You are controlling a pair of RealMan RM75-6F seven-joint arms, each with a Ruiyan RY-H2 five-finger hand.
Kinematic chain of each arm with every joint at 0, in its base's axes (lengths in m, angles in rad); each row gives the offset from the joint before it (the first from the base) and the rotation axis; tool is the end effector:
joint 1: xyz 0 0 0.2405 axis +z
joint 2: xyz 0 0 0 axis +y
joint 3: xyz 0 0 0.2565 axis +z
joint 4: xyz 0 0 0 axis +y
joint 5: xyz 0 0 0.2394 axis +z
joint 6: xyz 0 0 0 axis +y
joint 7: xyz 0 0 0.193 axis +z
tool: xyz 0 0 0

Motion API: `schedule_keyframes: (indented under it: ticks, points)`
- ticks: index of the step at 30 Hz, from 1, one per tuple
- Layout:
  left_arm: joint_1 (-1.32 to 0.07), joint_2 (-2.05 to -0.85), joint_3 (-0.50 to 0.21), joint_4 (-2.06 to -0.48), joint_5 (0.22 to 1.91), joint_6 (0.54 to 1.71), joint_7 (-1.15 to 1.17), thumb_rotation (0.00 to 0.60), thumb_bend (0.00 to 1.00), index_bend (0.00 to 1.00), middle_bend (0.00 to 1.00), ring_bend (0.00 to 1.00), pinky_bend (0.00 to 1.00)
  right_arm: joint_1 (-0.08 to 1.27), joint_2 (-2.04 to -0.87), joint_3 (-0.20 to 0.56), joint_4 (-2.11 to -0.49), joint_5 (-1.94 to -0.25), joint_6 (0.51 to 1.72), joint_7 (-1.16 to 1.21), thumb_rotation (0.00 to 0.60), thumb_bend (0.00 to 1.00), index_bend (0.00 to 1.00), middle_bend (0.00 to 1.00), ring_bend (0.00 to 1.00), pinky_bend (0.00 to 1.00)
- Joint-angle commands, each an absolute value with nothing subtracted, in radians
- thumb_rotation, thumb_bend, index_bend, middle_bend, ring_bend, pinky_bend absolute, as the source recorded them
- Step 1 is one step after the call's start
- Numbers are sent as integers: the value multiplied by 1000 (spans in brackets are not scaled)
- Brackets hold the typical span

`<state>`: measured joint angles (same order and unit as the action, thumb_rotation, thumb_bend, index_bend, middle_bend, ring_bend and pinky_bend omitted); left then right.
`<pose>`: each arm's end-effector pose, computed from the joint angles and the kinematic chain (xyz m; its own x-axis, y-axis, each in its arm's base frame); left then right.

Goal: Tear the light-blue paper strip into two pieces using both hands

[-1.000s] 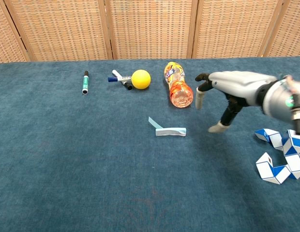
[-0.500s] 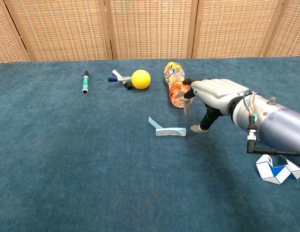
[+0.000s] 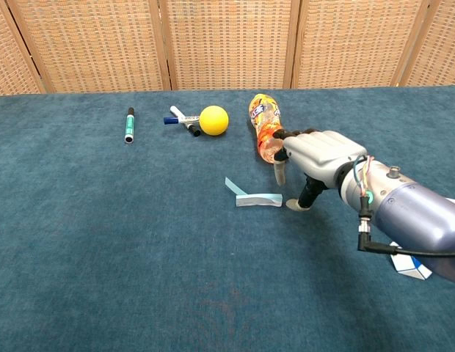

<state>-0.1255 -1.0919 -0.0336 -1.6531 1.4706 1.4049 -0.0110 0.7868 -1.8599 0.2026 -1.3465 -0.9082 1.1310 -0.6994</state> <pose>-0.3194 0.2403 0.1216 0.3714 0.0843 0.9246 0.9284 -0.0177 -0.3713 -0.1046 -0.3784 -0.1282 0.5272 -0.2041 0.8249 -0.8392 -0.2775 0.4677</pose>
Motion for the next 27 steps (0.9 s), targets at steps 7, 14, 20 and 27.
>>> schedule_keyframes:
  ticks: [7,14,20,27]
  points:
    - [-128,-1093,-33,-1649,1468,1401,-18,600,0,0,0,0,0,793,-1918,200,-1255,-931,1112,-694,600,337,463,0,0,0]
    - [-130,-1097,-35,-1644,1463,1398,-17,600,0,0,0,0,0,788,-1932,204,-1228,-958,1106,-671,600,363,505,0,0,0]
    - [-130,-1097,-34,-1646,1464,1399,-17,600,0,0,0,0,0,784,-1948,207,-1202,-994,1121,-658,600,414,590,0,0,0]
    - [-128,-1096,-31,-1647,1469,1403,-22,600,0,0,0,0,0,769,-1954,213,-1186,-1035,1144,-617,600,441,628,0,0,0]
